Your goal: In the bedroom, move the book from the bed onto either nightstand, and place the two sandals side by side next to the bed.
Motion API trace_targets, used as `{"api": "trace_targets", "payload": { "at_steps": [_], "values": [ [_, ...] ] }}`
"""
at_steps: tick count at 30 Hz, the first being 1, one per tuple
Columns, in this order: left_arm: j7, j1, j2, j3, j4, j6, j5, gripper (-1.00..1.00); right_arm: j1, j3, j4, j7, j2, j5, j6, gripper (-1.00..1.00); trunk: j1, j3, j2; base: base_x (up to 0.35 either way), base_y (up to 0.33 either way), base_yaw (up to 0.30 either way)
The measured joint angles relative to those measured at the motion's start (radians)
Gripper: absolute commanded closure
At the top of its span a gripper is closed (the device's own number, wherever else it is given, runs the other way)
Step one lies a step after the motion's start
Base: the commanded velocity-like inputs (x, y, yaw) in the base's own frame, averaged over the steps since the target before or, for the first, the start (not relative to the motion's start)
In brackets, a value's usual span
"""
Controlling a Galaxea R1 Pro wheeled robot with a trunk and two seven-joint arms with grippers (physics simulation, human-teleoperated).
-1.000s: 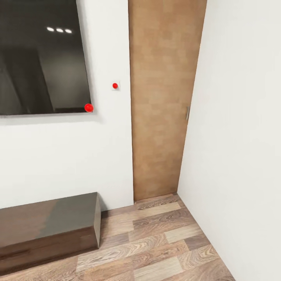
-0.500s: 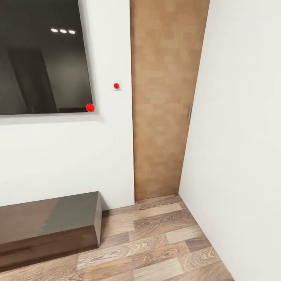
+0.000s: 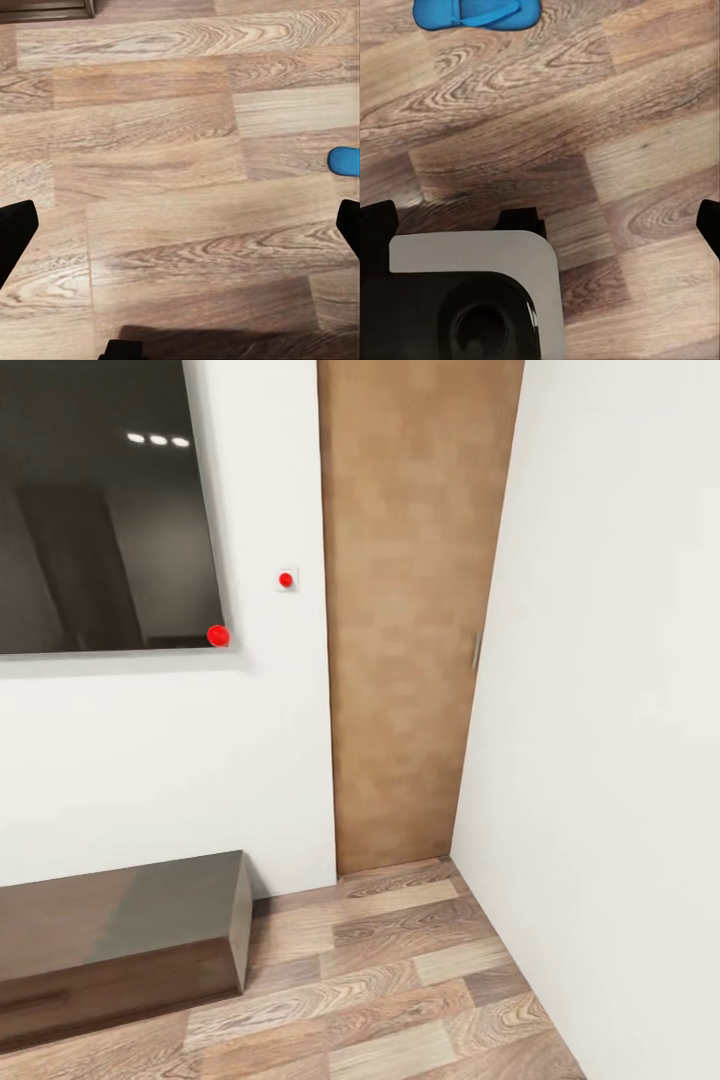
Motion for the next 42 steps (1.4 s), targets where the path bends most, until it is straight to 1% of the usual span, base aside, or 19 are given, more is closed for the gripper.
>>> {"api": "trace_targets", "payload": {
  "at_steps": [8,25,32,42],
  "values": [
    [0.000,0.000,0.001,0.000,0.000,0.000,0.000,-1.00,0.000,0.000,0.000,0.000,-0.002,0.000,0.000,-1.00,0.000,0.000,0.000,0.000,-0.007,0.063],
    [0.000,0.000,0.000,0.000,0.000,0.000,0.000,-1.00,0.000,0.000,0.000,0.000,-0.002,0.000,0.000,-1.00,0.000,0.000,0.000,0.010,-0.015,0.234],
    [0.000,0.000,-0.001,0.000,0.000,0.000,0.000,-1.00,0.000,0.000,0.000,0.000,-0.001,0.000,0.000,-1.00,0.000,0.000,0.000,0.111,-0.152,0.043],
    [0.000,0.000,-0.001,0.000,0.000,0.000,0.000,-1.00,0.000,0.000,0.000,-0.001,-0.002,0.000,0.000,-1.00,0.000,0.000,0.000,0.012,-0.017,0.003]
  ]
}}
